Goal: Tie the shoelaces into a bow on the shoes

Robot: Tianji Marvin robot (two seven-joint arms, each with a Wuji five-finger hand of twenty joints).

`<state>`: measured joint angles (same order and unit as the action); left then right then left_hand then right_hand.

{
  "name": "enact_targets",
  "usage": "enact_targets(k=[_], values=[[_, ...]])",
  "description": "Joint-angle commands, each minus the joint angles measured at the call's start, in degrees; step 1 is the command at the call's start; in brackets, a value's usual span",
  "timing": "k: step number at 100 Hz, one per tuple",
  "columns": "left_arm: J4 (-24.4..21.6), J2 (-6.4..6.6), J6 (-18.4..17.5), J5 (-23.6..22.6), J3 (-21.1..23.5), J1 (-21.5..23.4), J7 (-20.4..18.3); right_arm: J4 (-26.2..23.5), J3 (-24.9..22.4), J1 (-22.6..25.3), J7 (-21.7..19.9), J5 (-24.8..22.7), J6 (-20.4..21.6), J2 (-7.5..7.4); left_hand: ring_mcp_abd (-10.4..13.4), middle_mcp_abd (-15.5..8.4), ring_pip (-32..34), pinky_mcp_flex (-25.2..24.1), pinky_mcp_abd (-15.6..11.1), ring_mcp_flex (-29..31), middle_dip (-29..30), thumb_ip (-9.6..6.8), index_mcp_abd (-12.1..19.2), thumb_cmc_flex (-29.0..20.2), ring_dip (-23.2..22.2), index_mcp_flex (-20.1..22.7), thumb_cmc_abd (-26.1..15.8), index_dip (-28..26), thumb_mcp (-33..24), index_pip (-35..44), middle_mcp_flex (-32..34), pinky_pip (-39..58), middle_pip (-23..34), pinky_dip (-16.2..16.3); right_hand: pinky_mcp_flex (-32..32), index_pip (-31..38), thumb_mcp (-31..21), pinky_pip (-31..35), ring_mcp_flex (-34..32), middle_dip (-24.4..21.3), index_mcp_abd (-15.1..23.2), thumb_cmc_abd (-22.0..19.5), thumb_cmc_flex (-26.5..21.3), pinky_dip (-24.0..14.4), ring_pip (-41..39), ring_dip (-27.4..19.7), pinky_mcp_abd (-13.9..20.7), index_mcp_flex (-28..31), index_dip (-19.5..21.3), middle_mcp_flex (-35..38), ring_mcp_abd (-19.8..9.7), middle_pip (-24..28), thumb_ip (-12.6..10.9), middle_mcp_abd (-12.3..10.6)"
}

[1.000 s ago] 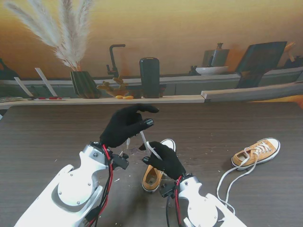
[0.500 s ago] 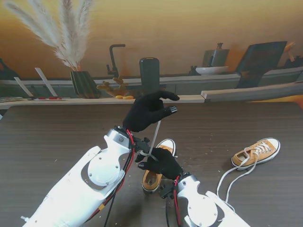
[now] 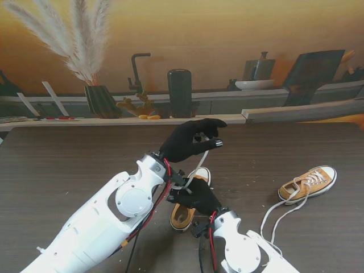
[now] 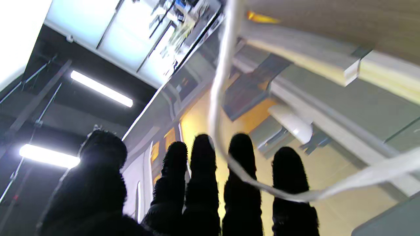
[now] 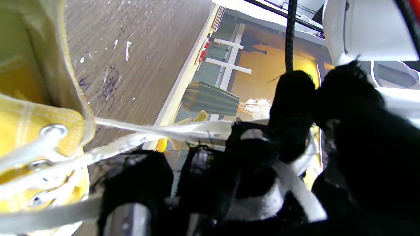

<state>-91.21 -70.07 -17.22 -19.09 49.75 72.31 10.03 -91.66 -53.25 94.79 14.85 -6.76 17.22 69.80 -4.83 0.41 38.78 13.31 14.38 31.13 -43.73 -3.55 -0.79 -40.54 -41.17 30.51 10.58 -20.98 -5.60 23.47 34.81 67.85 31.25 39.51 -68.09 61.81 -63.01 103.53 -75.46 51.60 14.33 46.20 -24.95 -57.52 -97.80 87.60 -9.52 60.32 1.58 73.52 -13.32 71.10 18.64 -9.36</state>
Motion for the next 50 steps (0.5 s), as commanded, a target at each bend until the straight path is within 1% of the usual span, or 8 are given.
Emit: enact_targets(k=[1,11,23,29,31,36,46,50], values=[[-0.4,1.09,0.8,-0.6,0.2,-0.1,-0.6,-0.3,-0.1,0.2,-0.6,0.1,-0.2,0.11,-0.5,0.9,-7.4,-6.3,-1.4,-6.9,3.9,-1.40,5.6,2.1,3.1,-1.9,-2.5,-1.3,2.3,-1.7,-6.8,-8.6,-5.7,1.2,-1.8,2.0,-1.5,16.4,0.1,1.4,0.3,2.1,-1.7,-0.7,-4.0,2.4,-0.1,3.4,1.8,6.9,-14.1,1.7,1.4,7.2],[-0.6,1.74,1.5,-1.3,0.5,-0.3,-2.6,-0.4,-0.1,0.2,-0.5,-0.1,-0.3,0.12,-1.4,2.3,-18.5,-12.4,-2.2,-15.4,8.6,-1.55,4.7,2.7,8.9,-3.4,-3.4,-1.6,3.4,-3.6,-15.3,-24.4,-12.2,-2.2,-1.8,2.5,-1.8,16.4,0.1,1.3,0.0,2.5,-2.1,-0.5,-4.0,2.4,-0.2,3.9,3.5,6.9,-14.0,1.6,1.4,7.4],[-1.0,2.49,1.9,0.0,1.2,-0.3,-5.8,-0.4,0.0,0.2,-0.6,0.0,-0.1,0.08,-1.9,3.1,-31.5,-15.4,-0.6,-22.2,20.3,-1.47,4.4,3.8,18.5,-6.7,-4.4,-0.6,4.6,-7.4,-22.4,-45.6,-22.7,-7.9,-1.7,1.7,-1.9,16.4,0.1,1.3,-0.2,2.2,-2.2,-0.1,-3.9,2.4,-0.4,4.0,5.7,6.7,-13.8,1.5,1.4,7.5],[-1.1,2.66,1.8,1.7,1.6,-0.2,-6.9,-0.4,0.0,0.2,-0.7,0.1,-0.1,0.08,-1.9,2.8,-32.6,-14.1,-0.3,-21.8,21.2,-1.56,4.4,3.8,19.1,-6.9,-4.5,-0.6,4.7,-7.8,-22.8,-47.8,-23.7,-7.5,-1.7,1.7,-1.9,16.4,0.1,1.3,-0.2,2.1,-2.1,0.0,-3.9,2.4,-0.4,3.9,5.8,6.7,-13.7,1.5,1.4,7.4],[-1.2,2.69,1.8,2.1,1.8,-0.1,-7.1,-0.4,0.0,0.2,-0.7,0.1,-0.1,0.08,-1.8,2.8,-33.1,-13.1,-0.3,-21.6,21.3,-1.71,4.4,3.7,18.6,-6.9,-4.6,-0.8,4.8,-8.1,-22.7,-50.5,-23.8,-4.6,-1.7,1.6,-1.9,16.4,0.1,1.3,-0.1,2.0,-2.0,0.0,-3.9,2.4,-0.4,3.8,5.8,6.7,-13.6,1.5,1.4,7.4],[-1.5,2.80,1.7,2.3,2.6,0.4,-7.2,-0.5,0.0,0.2,-0.7,0.2,-0.1,0.10,-2.0,2.7,-32.6,-11.9,-0.1,-19.8,21.2,-1.82,4.3,3.3,18.2,-6.5,-4.6,-1.0,4.6,-8.0,-21.7,-51.2,-23.6,-3.5,-1.7,1.4,-1.9,16.4,0.1,1.3,-0.2,1.7,-2.0,0.1,-3.8,2.4,-0.4,3.7,5.8,6.6,-13.4,1.5,1.4,7.4],[-2.8,2.74,1.2,1.5,5.3,3.0,-5.2,-0.7,-0.1,0.3,-0.9,0.5,-0.3,0.06,-2.6,2.8,-31.0,-8.6,1.1,-15.4,20.5,-2.06,4.3,2.3,17.3,-4.2,-4.1,-1.5,4.1,-6.8,-16.3,-50.4,-21.9,-2.5,-1.6,1.0,-1.7,16.4,0.1,1.3,-0.2,1.1,-1.7,0.3,-3.7,2.4,-0.6,3.3,5.8,6.5,-13.1,1.4,1.3,7.5],[-3.6,2.60,0.7,1.2,6.8,4.5,-3.5,-0.9,-0.1,0.4,-0.9,0.6,-0.4,0.07,-3.0,3.0,-29.5,-6.6,2.0,-12.0,19.5,-2.34,4.3,1.9,15.5,-2.6,-3.7,-2.0,3.6,-5.4,-12.4,-49.4,-20.8,-0.4,-1.6,0.7,-1.6,16.4,0.1,1.3,-0.3,0.8,-1.7,0.4,-3.7,2.4,-0.6,3.0,5.6,6.4,-13.0,1.4,1.3,7.5]])
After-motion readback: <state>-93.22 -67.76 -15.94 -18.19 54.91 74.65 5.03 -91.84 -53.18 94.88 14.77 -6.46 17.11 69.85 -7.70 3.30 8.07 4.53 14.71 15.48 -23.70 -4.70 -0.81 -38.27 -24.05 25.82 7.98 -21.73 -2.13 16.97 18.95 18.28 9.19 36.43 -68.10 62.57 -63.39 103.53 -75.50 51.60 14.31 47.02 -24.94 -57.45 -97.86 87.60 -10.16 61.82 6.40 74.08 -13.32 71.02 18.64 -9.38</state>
